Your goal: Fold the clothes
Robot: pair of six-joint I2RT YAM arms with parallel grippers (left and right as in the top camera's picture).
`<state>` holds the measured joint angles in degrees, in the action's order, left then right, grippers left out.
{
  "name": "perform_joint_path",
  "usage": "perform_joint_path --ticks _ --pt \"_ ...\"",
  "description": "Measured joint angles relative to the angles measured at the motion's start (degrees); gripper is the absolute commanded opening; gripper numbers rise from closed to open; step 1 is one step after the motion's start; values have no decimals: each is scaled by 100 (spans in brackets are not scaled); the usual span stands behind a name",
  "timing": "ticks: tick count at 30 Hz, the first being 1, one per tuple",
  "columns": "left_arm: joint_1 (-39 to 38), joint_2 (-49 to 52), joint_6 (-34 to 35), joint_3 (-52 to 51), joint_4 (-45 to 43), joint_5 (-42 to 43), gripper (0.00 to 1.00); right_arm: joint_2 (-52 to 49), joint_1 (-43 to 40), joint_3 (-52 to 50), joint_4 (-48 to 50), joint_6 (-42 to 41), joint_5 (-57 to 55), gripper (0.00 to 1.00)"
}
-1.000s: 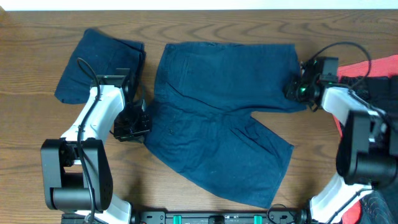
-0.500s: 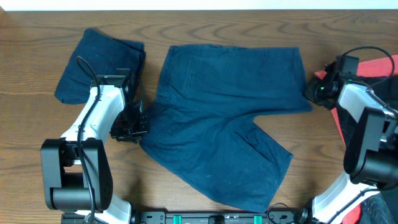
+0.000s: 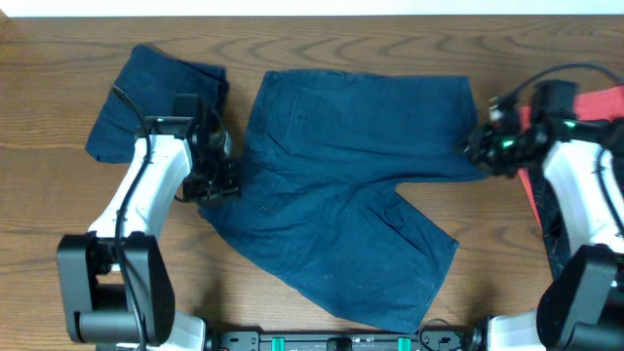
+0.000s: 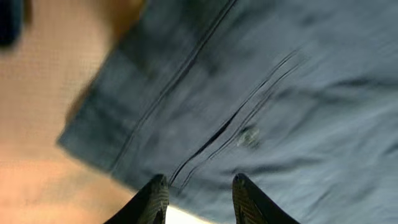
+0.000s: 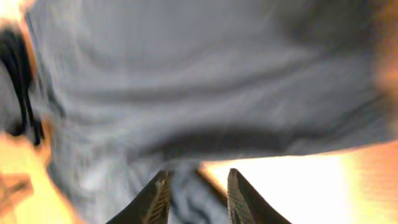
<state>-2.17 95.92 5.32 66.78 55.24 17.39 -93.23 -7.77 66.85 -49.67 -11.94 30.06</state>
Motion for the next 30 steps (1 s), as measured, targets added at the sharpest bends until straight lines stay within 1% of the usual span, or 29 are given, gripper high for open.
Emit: perform_joint_path --ticks 4,7,9,11,15,18,20,22,25,27,28,30 --pt "-107 -46 0 50 -264 160 36 -94 809 -205 -424 131 -120 26" --pt "-203 -46 0 50 -306 212 35 -225 1405 -566 -485 13 -444 18" --pt "-240 -46 0 50 -315 223 36 -356 1714 -883 -474 -243 -772 9" --pt "-249 -46 0 50 -321 223 36 -444 1880 -1228 -426 -654 -1233 1" --pt "-249 -46 0 50 -326 223 36 -459 1864 -1720 -127 -1394 -1971 1" --pt "-249 -46 0 50 -354 223 37 -260 1786 -1851 376 -1823 -2358 1" --pt "-249 -46 0 50 -382 223 41 -203 1631 -1864 811 -1978 -2723 1" --pt "-249 -46 -24 50 -400 225 44 -214 1346 -1843 1307 -2092 -3178 1" --pt "-249 -46 -22 50 -407 223 47 -310 879 -1749 1639 -2059 -3501 2" --pt "-249 -46 -46 50 -396 223 50 -385 553 -1628 1626 -1902 -3493 8" --pt "-249 -46 -52 50 -374 223 52 -407 433 -1530 1508 -1766 -3407 13" --pt "-249 -46 -61 50 -258 223 54 -415 289 -1252 1073 -1482 -3213 17"
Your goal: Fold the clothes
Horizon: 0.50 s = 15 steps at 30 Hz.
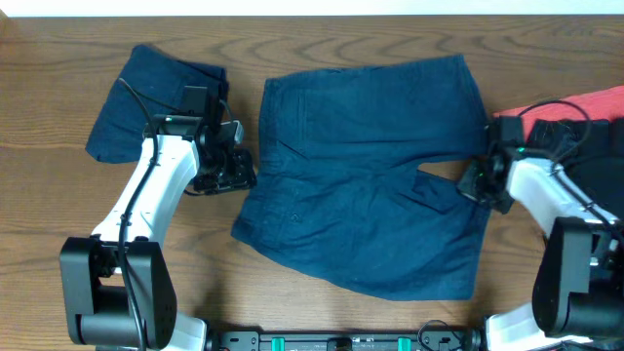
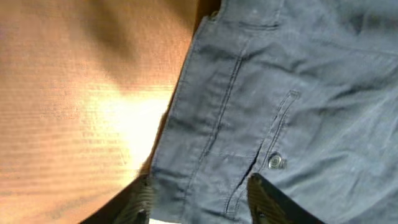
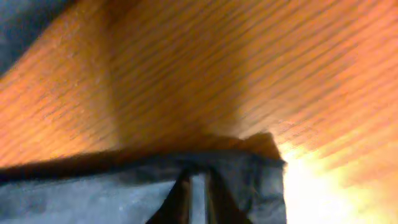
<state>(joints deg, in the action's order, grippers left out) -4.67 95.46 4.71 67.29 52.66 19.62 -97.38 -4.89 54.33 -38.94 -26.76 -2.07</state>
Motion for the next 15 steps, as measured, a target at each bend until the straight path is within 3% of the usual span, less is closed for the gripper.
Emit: perform_joint_path --ticks 6,15 --pt "0 0 -2 -11 221 -94 55 94 -195 938 -1130 688 616 18" --pt "0 0 -22 -922 -59 -177 62 680 -227 1137 -2024 1298 1963 40"
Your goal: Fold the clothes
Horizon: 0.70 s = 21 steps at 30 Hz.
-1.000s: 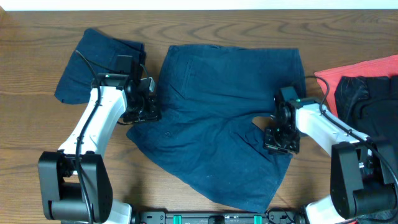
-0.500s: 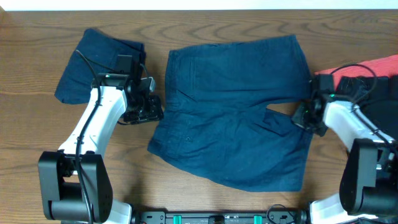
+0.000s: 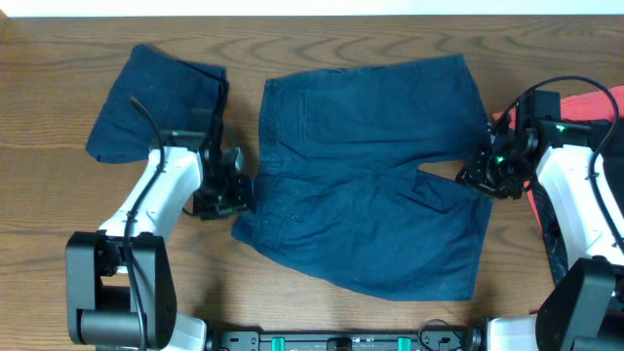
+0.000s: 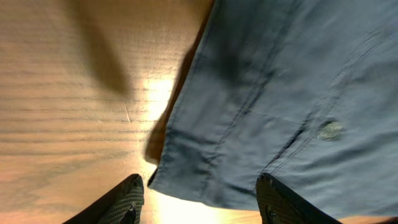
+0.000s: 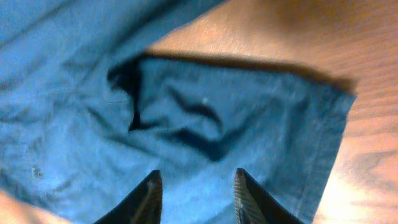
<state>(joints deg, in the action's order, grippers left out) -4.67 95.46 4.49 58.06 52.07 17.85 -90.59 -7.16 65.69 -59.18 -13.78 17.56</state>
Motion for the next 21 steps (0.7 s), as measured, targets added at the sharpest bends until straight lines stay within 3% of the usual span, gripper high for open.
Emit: perform_joint_path --ticks 4,6,10,11,21 --pt "0 0 4 -570 -483 -4 63 2 0 0 -374 144 190 41" --pt "0 0 22 -804 -758 -7 59 2 0 0 -514 192 232 41" --pt "4 -35 157 -970 -1045 -15 10 2 0 0 -863 254 264 41" --pt "4 -31 173 -986 -1060 -20 6 2 0 0 -933 260 262 41" --pt "-2 -26 219 -994 -1032 -2 6 2 -101 -407 -1154 -348 -273 48"
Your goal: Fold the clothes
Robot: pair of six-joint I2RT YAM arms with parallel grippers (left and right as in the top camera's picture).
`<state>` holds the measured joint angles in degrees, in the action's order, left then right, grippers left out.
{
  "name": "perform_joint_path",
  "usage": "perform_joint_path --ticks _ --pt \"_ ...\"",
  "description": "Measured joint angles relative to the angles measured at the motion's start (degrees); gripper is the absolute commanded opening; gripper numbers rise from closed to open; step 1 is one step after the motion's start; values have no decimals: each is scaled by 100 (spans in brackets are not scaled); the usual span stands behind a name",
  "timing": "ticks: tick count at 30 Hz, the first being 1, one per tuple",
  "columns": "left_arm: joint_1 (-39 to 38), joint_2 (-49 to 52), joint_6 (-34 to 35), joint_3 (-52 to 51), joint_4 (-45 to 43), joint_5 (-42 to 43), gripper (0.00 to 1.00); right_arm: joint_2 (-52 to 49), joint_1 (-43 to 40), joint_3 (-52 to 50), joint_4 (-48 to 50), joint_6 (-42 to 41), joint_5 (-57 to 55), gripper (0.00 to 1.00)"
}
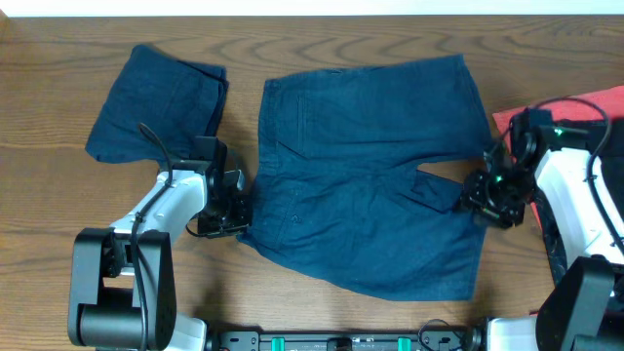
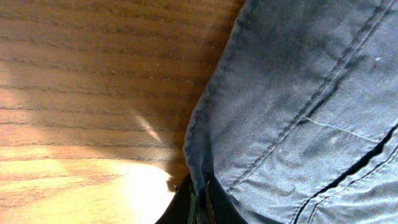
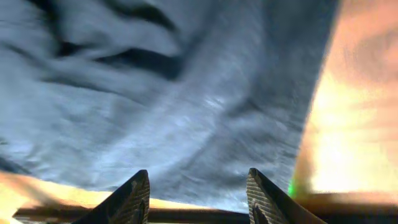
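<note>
Dark blue shorts lie spread flat in the middle of the wooden table. At their left waistband corner my left gripper is shut on the fabric edge; the left wrist view shows the waistband hem pinched between the closed fingers. My right gripper hovers open over the right leg's hem, its fingers wide apart above the blue cloth, holding nothing.
A folded dark blue garment lies at the back left. A red cloth and a dark one lie at the right edge, under the right arm. Bare wood surrounds the shorts.
My left gripper, open beside the waistband corner before, is now shut on that corner. My right gripper shifted slightly down over the leg hem and stays open.
At first the shorts lay skewed with both grippers on them, at the left waist and the right leg. Then they lay squared up, right gripper still shut on the leg, left open. Both stood open afterwards; now the left grips the waistband corner.
</note>
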<state>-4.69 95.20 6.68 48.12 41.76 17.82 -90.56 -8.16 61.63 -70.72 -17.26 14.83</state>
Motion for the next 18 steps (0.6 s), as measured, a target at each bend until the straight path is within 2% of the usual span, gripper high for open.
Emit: perform_joint_path --ticks 4,7,9,13,16,18 --pt "2 0 2 0 -7 2 6 -2 -326 -623 101 -358 -203 44" --pt "0 0 4 0 -24 0 6 -2 -675 -1054 133 -527 -208 37" --pt "2 0 17 0 -28 0 6 -2 -852 -1272 162 -575 -162 36" --pt "0 0 39 0 -46 0 6 -2 -914 -1604 247 -577 52 44" --pt "2 0 48 0 -59 0 6 0 -866 -1845 280 -577 175 46" --pt "0 0 61 0 -68 0 6 -2 -839 -2041 376 -577 247 37"
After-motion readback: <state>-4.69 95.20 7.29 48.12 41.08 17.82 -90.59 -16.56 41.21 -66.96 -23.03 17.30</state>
